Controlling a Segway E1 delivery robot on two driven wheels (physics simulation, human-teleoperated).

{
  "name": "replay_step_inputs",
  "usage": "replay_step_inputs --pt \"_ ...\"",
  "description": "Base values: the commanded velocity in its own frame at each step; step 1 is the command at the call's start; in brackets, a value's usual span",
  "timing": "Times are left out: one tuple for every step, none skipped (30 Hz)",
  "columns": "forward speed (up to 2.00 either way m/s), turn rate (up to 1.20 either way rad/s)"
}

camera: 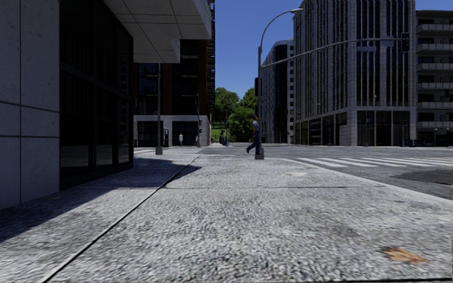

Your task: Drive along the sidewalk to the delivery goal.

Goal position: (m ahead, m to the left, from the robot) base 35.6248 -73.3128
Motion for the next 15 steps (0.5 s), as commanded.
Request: replay_step_inputs --pt "2.0 0.0" --pt "2.0 0.0" --pt "2.0 0.0" --pt "2.0 0.0" --pt "2.0 0.0" --pt "2.0 0.0" --pt "2.0 0.0" --pt "2.0 0.0" --pt "2.0 0.0" --pt "2.0 0.0" --pt "2.0 0.0" --pt "2.0 0.0" --pt "2.0 0.0" --pt "2.0 0.0" --pt "2.0 0.0"
